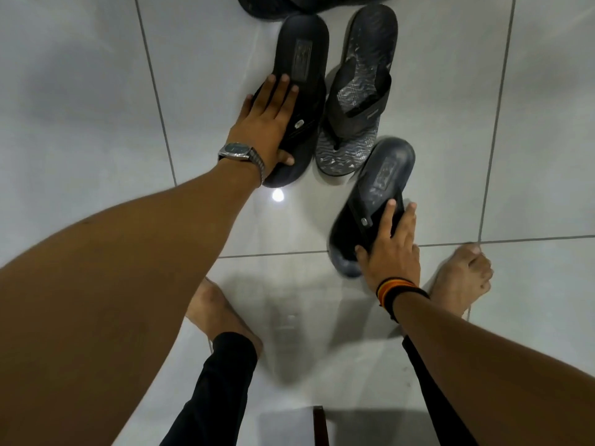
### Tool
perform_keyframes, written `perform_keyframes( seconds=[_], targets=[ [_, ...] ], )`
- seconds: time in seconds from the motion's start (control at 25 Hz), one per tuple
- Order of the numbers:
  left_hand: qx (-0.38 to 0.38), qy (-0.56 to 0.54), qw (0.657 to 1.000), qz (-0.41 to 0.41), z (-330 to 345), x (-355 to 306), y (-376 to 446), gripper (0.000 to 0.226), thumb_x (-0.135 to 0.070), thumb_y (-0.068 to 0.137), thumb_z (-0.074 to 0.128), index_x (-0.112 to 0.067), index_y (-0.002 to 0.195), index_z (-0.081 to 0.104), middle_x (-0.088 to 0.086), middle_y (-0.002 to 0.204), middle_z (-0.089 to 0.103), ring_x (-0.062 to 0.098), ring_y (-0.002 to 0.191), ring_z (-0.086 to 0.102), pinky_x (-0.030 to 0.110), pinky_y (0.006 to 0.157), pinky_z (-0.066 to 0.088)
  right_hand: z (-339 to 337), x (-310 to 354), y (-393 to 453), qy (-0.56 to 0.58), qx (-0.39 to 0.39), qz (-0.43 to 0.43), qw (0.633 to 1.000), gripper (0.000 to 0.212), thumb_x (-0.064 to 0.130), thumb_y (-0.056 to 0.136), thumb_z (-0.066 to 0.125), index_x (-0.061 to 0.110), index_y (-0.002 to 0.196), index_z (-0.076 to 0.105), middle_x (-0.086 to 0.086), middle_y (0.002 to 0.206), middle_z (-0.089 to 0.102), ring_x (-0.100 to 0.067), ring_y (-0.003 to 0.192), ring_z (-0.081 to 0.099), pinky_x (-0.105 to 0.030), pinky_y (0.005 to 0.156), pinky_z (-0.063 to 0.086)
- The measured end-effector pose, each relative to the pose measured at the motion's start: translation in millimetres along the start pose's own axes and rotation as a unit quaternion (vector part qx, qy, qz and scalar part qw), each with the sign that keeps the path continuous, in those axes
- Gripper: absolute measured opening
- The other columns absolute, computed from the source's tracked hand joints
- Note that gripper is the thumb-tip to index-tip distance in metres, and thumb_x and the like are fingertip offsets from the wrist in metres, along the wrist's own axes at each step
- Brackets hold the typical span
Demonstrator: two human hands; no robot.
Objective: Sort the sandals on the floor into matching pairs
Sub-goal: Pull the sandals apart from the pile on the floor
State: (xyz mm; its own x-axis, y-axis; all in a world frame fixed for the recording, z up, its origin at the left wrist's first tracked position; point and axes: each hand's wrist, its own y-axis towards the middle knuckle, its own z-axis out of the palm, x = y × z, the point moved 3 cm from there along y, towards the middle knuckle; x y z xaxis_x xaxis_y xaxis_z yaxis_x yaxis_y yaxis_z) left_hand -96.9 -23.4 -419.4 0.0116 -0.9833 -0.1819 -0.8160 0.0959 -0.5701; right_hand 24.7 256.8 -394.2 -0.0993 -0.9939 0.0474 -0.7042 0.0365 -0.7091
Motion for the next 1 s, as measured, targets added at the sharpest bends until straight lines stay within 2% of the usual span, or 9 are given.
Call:
perform_keyframes(
  seconds=[0.16, 0.24, 0.4, 0.48, 0.6, 0.72, 0.76, 0.88, 1.0],
  targets=[
    [-0.017, -0.008, 1.0, 0.008, -16, -3, 29, 0.124, -0.045, 0.075, 0.082, -0.013, 0.161, -0.001, 0.009, 0.169, -0.009, 0.03, 0.155, -0.01, 0.052, 0.125, 0.009, -4, 18, 13, 0.045, -0.001, 0.01, 0.999, 0.117, 0.044, 0.088, 0.076, 0.014, 0.165, -0.008, -0.025, 0.17, -0.018, -0.041, 0.161, -0.001, -0.053, 0.123, 0.035],
    [-0.033, 0.001, 0.999, 0.01, -25, -1, 45, 0.123, -0.046, 0.076, 0.081, -0.013, 0.161, -0.001, 0.009, 0.169, -0.009, 0.03, 0.155, -0.01, 0.051, 0.125, 0.009, -15, 34, 33, 0.068, -0.015, 0.007, 0.998, 0.122, 0.048, 0.085, 0.078, 0.016, 0.165, -0.008, -0.025, 0.169, -0.019, -0.041, 0.161, 0.0, -0.052, 0.123, 0.036],
    [-0.035, -0.001, 0.998, -0.043, -46, 6, 71, 0.116, -0.044, 0.081, 0.078, -0.014, 0.161, -0.001, 0.01, 0.169, -0.009, 0.031, 0.155, -0.01, 0.053, 0.124, 0.008, -45, 58, 69, 0.086, -0.019, -0.001, 0.996, 0.13, 0.048, 0.079, 0.084, 0.021, 0.164, -0.011, -0.024, 0.169, -0.019, -0.041, 0.161, 0.005, -0.053, 0.121, 0.038],
    [-0.065, 0.006, 0.996, -0.059, -52, 8, 64, 0.11, -0.039, 0.083, 0.076, -0.013, 0.161, 0.002, 0.013, 0.169, -0.005, 0.034, 0.155, -0.007, 0.057, 0.123, 0.007, -59, 64, 77, 0.067, -0.012, -0.013, 0.998, 0.129, 0.048, 0.079, 0.084, 0.023, 0.165, -0.009, -0.022, 0.17, -0.018, -0.04, 0.161, 0.004, -0.054, 0.12, 0.038],
    [-0.095, 0.047, 0.994, 0.007, -48, -13, 30, 0.105, -0.028, 0.083, 0.075, -0.012, 0.161, 0.006, 0.016, 0.168, 0.001, 0.037, 0.154, -0.001, 0.057, 0.123, 0.005, -85, 73, 80, 0.054, -0.03, -0.045, 0.997, 0.112, 0.048, 0.085, 0.078, 0.019, 0.166, 0.006, -0.018, 0.173, -0.009, -0.039, 0.161, 0.007, -0.058, 0.124, 0.03],
    [-0.041, 0.039, 0.993, 0.1, -20, -54, -6, 0.107, -0.03, 0.082, 0.076, -0.012, 0.161, 0.005, 0.014, 0.168, 0.0, 0.035, 0.155, -0.001, 0.05, 0.125, 0.004, -118, 89, 81, 0.112, -0.123, -0.11, 0.98, 0.073, 0.026, 0.098, 0.06, 0.011, 0.161, 0.027, -0.016, 0.173, 0.006, -0.036, 0.159, 0.02, -0.052, 0.126, 0.028],
    [-0.02, 0.025, 0.991, 0.127, -9, -68, -13, 0.105, -0.03, 0.083, 0.075, -0.012, 0.161, 0.006, 0.014, 0.169, 0.002, 0.033, 0.155, -0.001, 0.049, 0.126, 0.005, -129, 97, 85, 0.13, -0.146, -0.134, 0.972, 0.066, 0.02, 0.099, 0.053, 0.009, 0.16, 0.031, -0.015, 0.173, 0.01, -0.034, 0.158, 0.022, -0.048, 0.127, 0.028],
    [0.042, 0.045, 0.978, 0.198, 24, -98, -20, 0.099, -0.037, 0.084, 0.071, -0.015, 0.16, 0.011, 0.01, 0.168, 0.01, 0.032, 0.155, 0.001, 0.05, 0.125, 0.012, -153, 126, 103, 0.12, -0.175, -0.196, 0.957, 0.06, 0.013, 0.1, 0.046, 0.012, 0.159, 0.035, -0.014, 0.172, 0.015, -0.031, 0.158, 0.024, -0.042, 0.128, 0.029],
    [0.037, 0.077, 0.978, 0.189, 45, -96, -21, 0.099, -0.037, 0.087, 0.068, -0.016, 0.161, 0.006, 0.007, 0.169, 0.003, 0.03, 0.155, -0.002, 0.052, 0.124, 0.016, -162, 165, 118, 0.071, -0.162, -0.248, 0.952, 0.06, 0.017, 0.103, 0.046, 0.015, 0.16, 0.032, -0.013, 0.172, 0.018, -0.031, 0.159, 0.024, -0.044, 0.128, 0.029]
  ],
)
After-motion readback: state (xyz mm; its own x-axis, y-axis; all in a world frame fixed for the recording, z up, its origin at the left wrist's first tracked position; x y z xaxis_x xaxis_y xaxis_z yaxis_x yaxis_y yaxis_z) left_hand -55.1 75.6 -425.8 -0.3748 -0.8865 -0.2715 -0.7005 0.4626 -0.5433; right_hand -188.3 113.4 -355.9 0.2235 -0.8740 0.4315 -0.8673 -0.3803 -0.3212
